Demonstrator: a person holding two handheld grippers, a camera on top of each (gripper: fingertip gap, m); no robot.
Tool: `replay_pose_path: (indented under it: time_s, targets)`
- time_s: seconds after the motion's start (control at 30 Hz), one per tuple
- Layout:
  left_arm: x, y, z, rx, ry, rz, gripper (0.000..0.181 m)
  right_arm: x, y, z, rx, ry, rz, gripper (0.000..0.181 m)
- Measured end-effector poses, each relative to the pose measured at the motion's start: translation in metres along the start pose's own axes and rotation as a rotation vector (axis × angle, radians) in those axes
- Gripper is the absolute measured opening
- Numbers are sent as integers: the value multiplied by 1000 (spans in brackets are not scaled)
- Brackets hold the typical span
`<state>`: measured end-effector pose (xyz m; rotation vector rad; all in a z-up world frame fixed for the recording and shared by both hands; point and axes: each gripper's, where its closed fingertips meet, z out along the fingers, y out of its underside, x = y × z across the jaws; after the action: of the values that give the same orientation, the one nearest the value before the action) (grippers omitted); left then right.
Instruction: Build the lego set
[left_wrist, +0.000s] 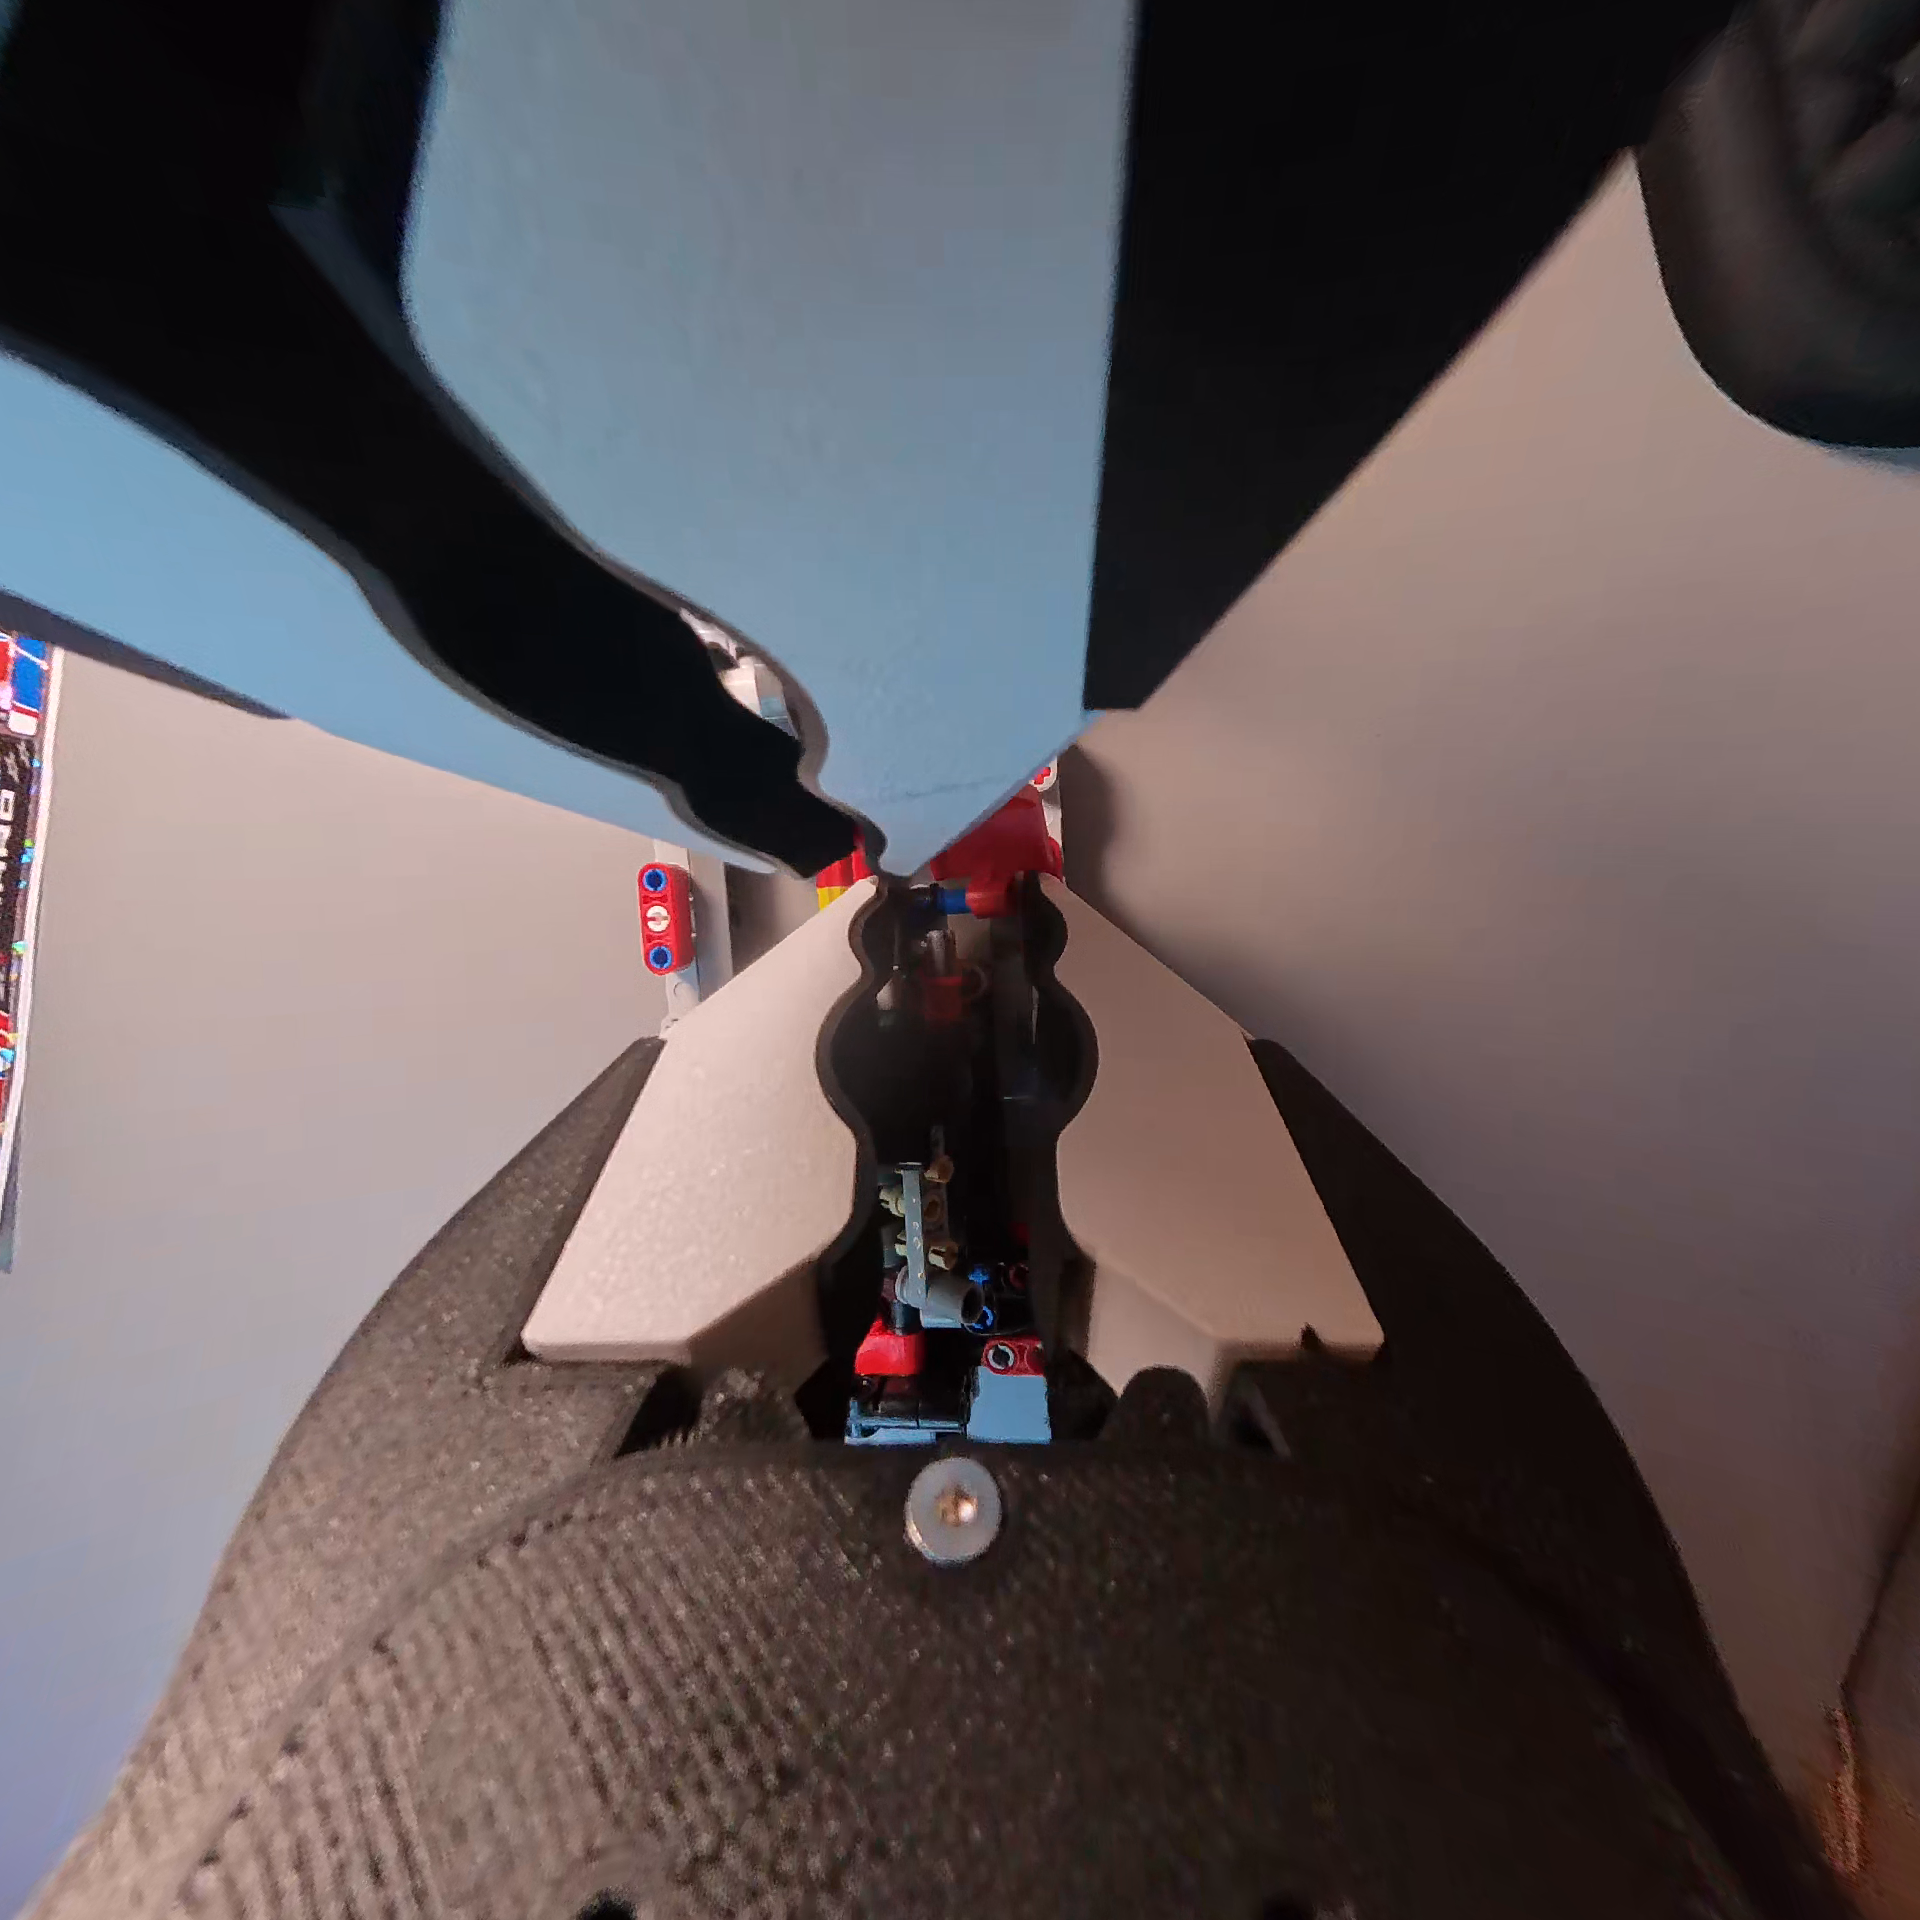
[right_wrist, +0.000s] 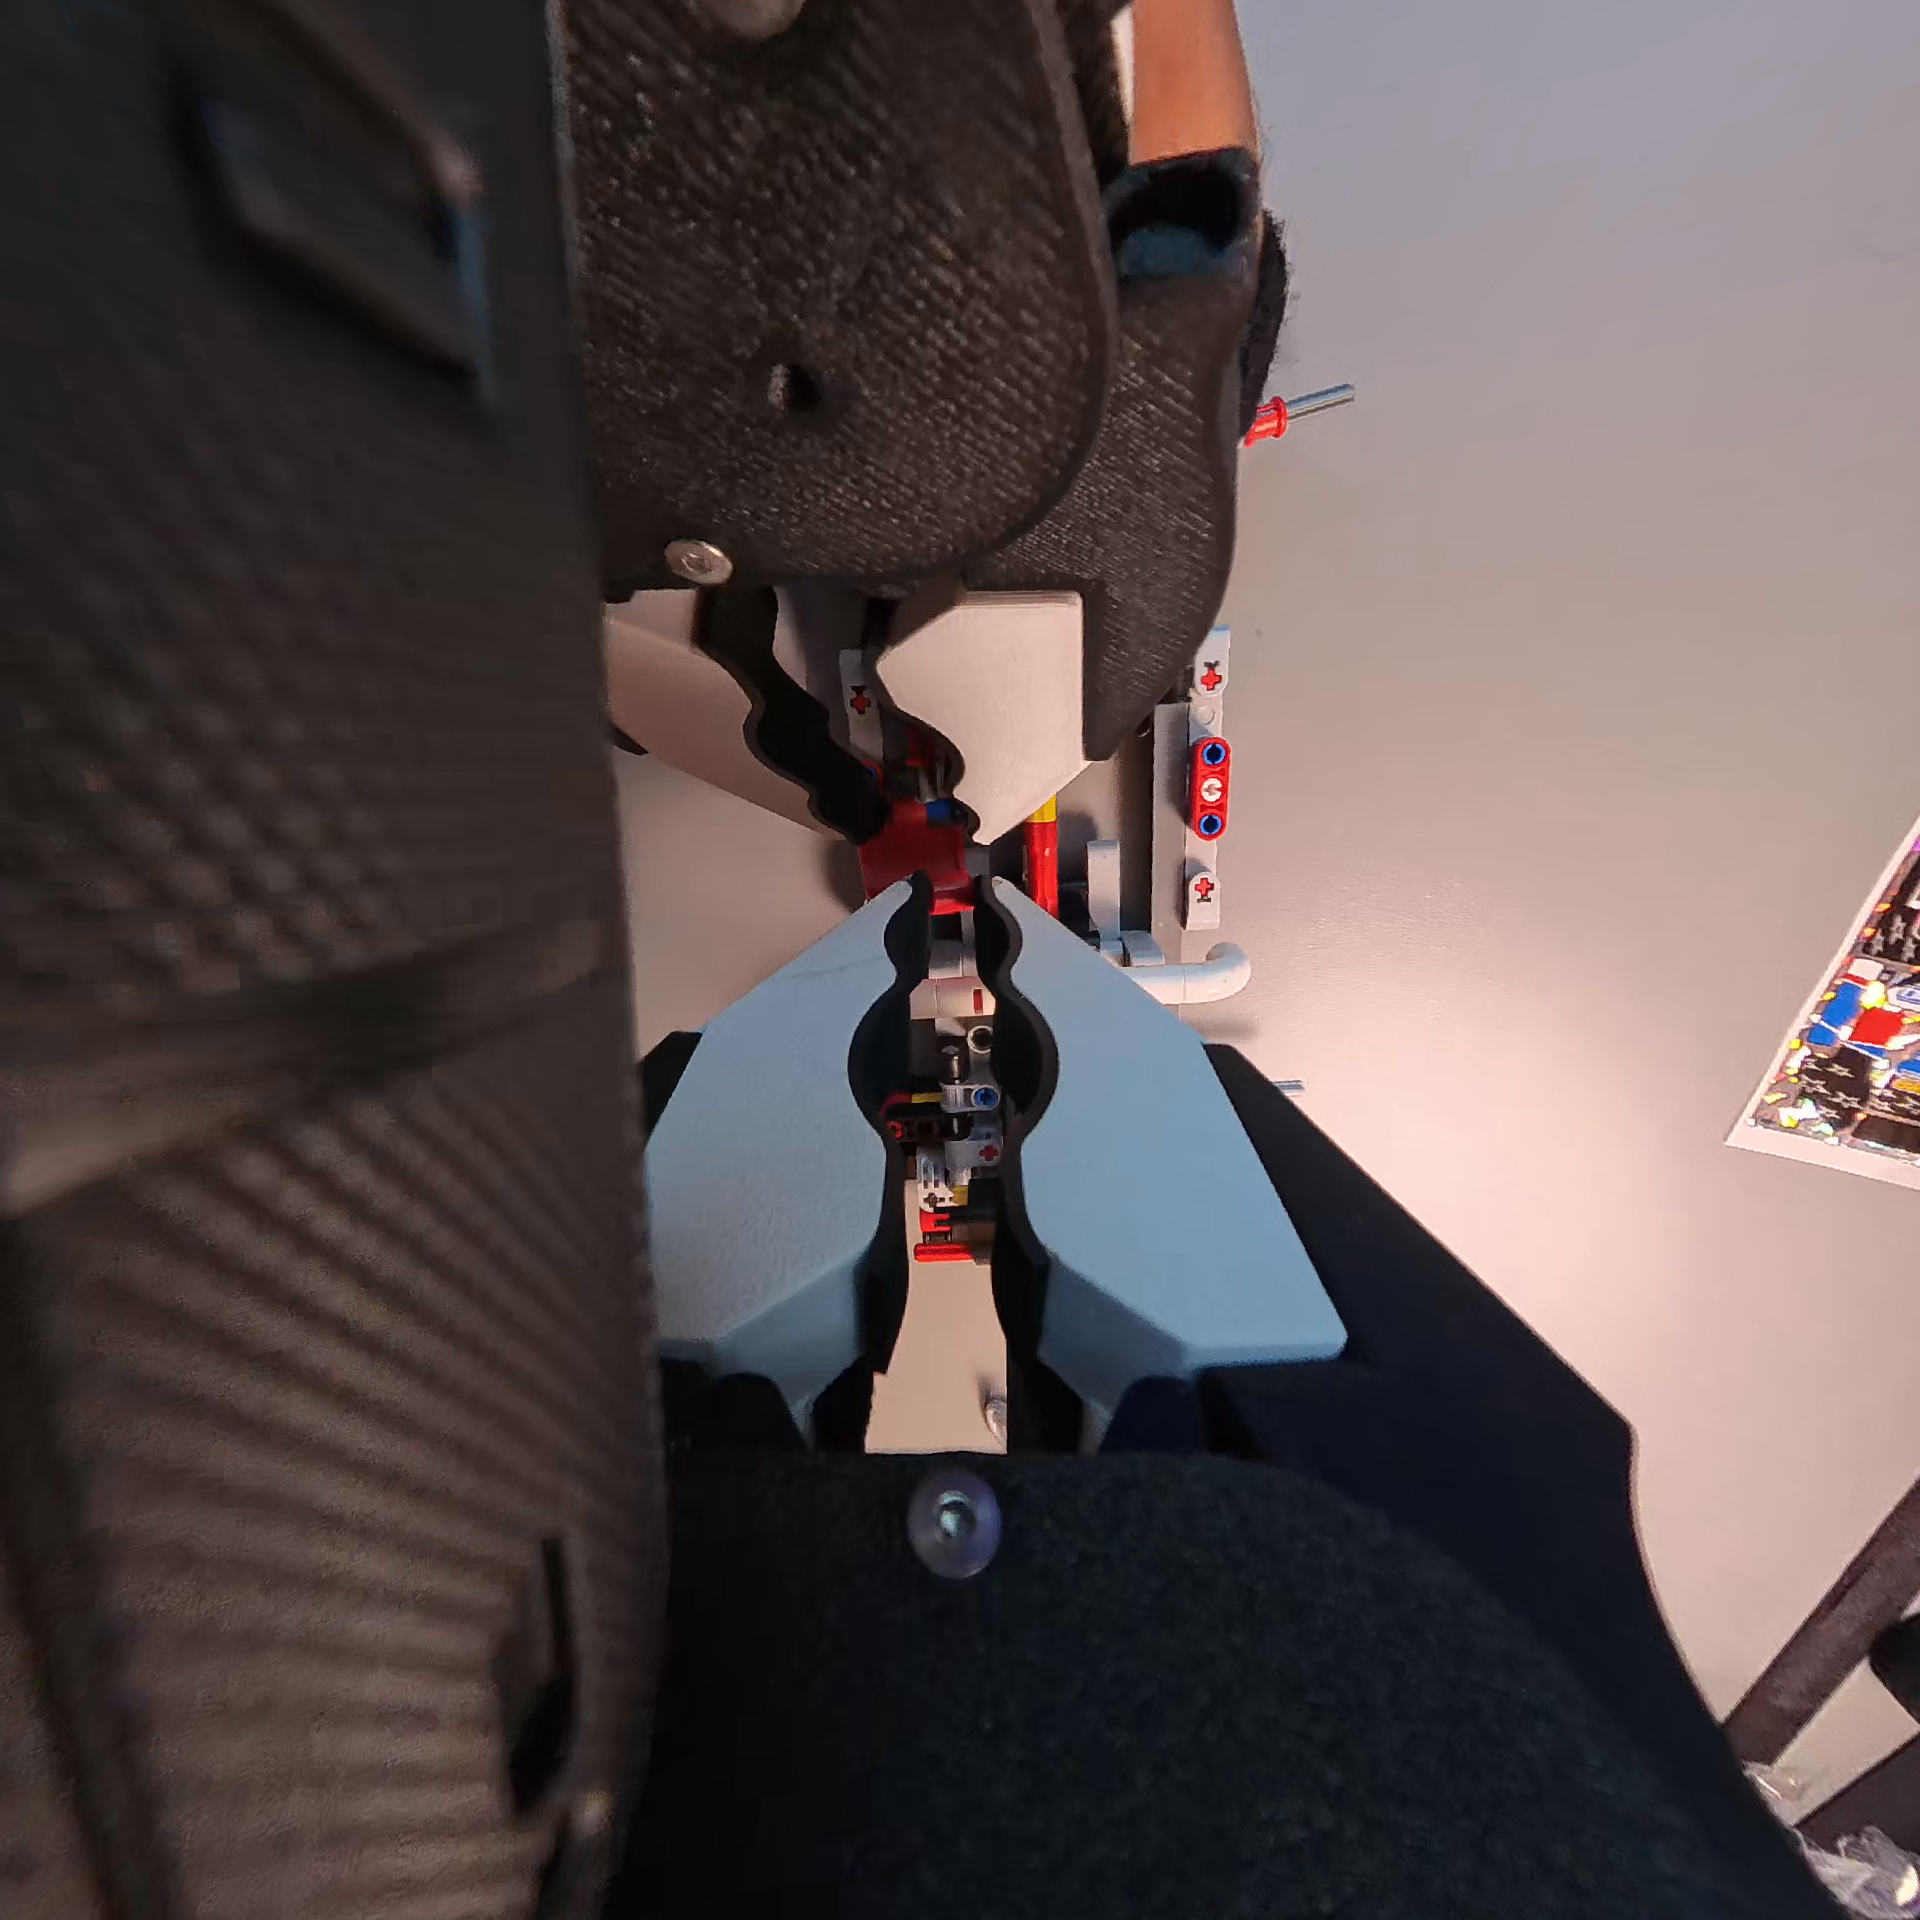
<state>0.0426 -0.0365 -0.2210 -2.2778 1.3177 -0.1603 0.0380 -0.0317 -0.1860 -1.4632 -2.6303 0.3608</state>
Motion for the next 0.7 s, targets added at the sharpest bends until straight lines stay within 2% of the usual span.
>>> replay_pose_path:
  time_s: [0.7]
  targets:
    - [-1,0,1,-35,43,23,21,4,0,1,47,50,52,6]
